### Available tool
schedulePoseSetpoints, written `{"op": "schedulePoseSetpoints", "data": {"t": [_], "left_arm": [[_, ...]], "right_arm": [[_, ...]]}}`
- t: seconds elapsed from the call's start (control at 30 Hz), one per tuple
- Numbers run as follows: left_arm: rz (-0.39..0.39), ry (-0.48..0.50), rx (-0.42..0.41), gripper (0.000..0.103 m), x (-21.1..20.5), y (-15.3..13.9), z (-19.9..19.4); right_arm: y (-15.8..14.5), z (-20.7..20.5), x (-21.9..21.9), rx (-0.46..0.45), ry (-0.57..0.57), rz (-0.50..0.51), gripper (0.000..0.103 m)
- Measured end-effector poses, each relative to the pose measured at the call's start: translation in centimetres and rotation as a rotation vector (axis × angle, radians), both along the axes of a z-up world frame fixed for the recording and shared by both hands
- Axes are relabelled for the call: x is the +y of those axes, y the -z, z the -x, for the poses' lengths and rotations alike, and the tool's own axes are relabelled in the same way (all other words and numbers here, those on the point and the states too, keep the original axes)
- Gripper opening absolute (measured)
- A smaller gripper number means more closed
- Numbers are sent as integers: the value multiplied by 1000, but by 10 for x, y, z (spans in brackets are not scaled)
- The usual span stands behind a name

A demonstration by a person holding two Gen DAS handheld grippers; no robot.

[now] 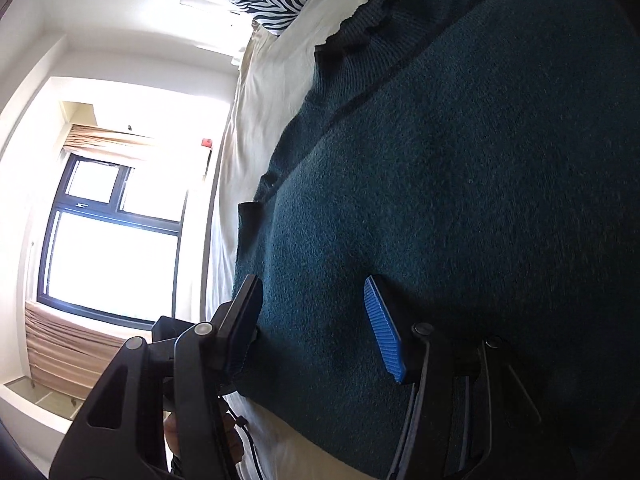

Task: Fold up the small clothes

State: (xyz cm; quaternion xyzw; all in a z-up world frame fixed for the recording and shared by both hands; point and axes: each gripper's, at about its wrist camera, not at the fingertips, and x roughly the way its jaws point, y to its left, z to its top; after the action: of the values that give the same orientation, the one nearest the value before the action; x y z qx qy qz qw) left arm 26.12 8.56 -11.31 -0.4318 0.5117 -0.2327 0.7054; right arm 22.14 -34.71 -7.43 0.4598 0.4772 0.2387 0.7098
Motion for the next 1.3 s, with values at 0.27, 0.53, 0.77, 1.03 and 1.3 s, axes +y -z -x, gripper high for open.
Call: {"op": "schedulePoseSetpoints", "data": {"t": [0.27, 0.53, 0.77, 1.03, 1.3], "left_arm": [[-50, 36, -100, 10, -37, -54, -5], [-77, 189, -214, 10, -157, -108, -14], [-87, 381, -175, 19, -281, -65, -12], [-25, 353, -273, 69, -247, -80, 15], [-61, 313, -239, 69, -211, -70, 19]], "right_arm": [[-9, 3, -38, 7, 34, -68, 55], [-18, 17, -135, -13, 143, -176, 64], [9, 21, -191, 58, 172, -301, 64], [19, 18, -192, 41, 181, -379, 64], [-17, 2, -144, 60, 43, 87, 51]]}}
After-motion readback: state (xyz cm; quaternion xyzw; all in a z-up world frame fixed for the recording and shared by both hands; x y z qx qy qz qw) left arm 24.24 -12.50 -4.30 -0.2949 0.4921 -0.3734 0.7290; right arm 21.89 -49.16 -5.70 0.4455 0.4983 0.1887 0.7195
